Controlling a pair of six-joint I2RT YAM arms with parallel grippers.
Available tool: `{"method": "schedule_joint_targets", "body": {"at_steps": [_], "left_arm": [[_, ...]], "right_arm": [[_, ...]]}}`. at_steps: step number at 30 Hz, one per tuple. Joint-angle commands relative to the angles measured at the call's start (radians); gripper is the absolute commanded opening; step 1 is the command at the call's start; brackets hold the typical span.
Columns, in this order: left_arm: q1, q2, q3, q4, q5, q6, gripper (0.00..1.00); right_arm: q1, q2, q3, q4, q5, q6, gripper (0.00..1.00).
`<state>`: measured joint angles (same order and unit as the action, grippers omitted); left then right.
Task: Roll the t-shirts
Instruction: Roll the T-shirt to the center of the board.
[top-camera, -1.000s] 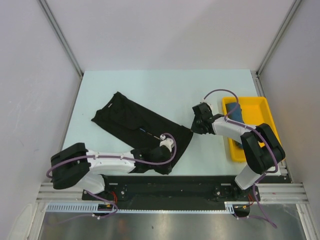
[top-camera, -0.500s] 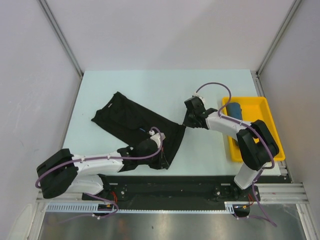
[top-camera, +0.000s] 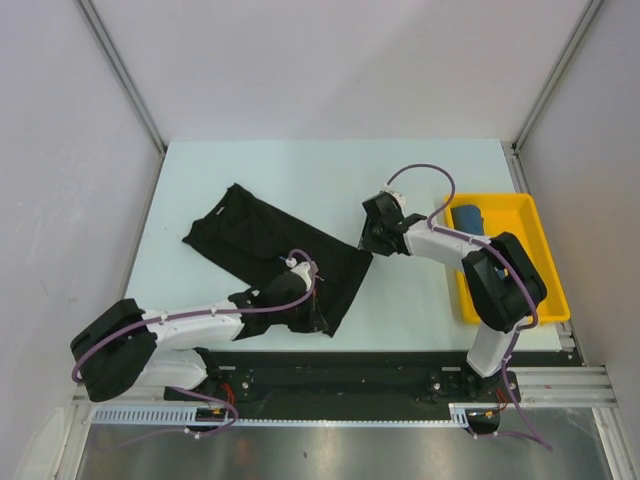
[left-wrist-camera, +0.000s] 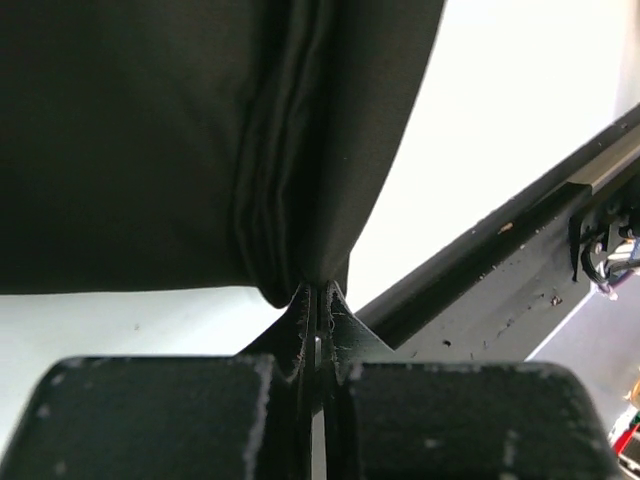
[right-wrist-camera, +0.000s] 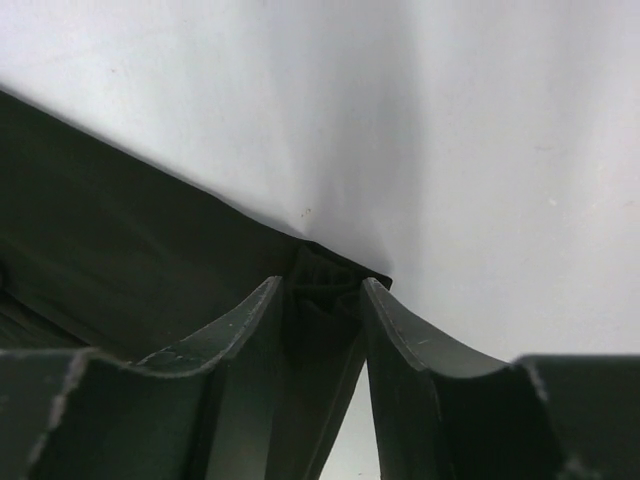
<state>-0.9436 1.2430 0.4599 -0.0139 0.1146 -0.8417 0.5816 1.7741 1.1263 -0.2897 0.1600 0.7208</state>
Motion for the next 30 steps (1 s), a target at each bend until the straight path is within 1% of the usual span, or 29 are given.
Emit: {"method": "schedule_joint_targets", "body": {"at_steps": [1, 5, 7, 10, 11, 12, 14, 15, 17, 18, 22, 26, 30], "left_arm": [[0.02, -0.004, 0.0, -0.021, -0.013, -0.02, 0.0], [0.029, 0.001, 0.003, -0.027, -0.012, -0.028, 0.0], [0.031, 0.012, 0.016, -0.037, -0.01, -0.028, 0.0], [0.032, 0.021, 0.02, -0.035, -0.006, -0.028, 0.0], [0.034, 0.026, 0.022, -0.035, -0.004, -0.028, 0.0], [0.034, 0.026, 0.022, -0.037, -0.003, -0.028, 0.0], [0.037, 0.029, 0.025, -0.037, -0.003, -0.027, 0.0], [0.037, 0.029, 0.025, -0.037, -0.004, -0.028, 0.0], [0.04, 0.03, 0.029, -0.037, -0.003, -0.028, 0.0], [0.04, 0.027, 0.031, -0.038, -0.003, -0.028, 0.0], [0.04, 0.029, 0.034, -0.041, -0.006, -0.027, 0.0], [0.042, 0.023, 0.033, -0.05, -0.012, -0.027, 0.0], [0.043, 0.018, 0.031, -0.055, -0.016, -0.025, 0.0]], "right_arm": [[0.007, -0.077, 0.036, -0.006, 0.053, -0.018, 0.45], [0.009, -0.133, 0.017, -0.002, 0.082, -0.024, 0.47], [0.009, -0.179, -0.014, 0.012, 0.09, -0.029, 0.5], [0.009, -0.246, -0.06, 0.03, 0.107, -0.032, 0.49], [0.008, -0.26, -0.068, 0.027, 0.108, -0.032, 0.48], [0.009, -0.272, -0.078, 0.024, 0.113, -0.031, 0.42], [0.014, -0.311, -0.121, 0.032, 0.098, -0.026, 0.35], [0.023, -0.326, -0.138, 0.04, 0.087, -0.023, 0.29], [0.059, -0.352, -0.184, 0.064, 0.07, -0.023, 0.25], [0.076, -0.357, -0.194, 0.073, 0.07, -0.023, 0.21], [0.138, -0.331, -0.227, 0.142, 0.049, -0.024, 0.18], [0.153, -0.26, -0.226, 0.195, 0.032, -0.017, 0.16], [0.15, -0.206, -0.227, 0.247, 0.007, -0.024, 0.16]]}}
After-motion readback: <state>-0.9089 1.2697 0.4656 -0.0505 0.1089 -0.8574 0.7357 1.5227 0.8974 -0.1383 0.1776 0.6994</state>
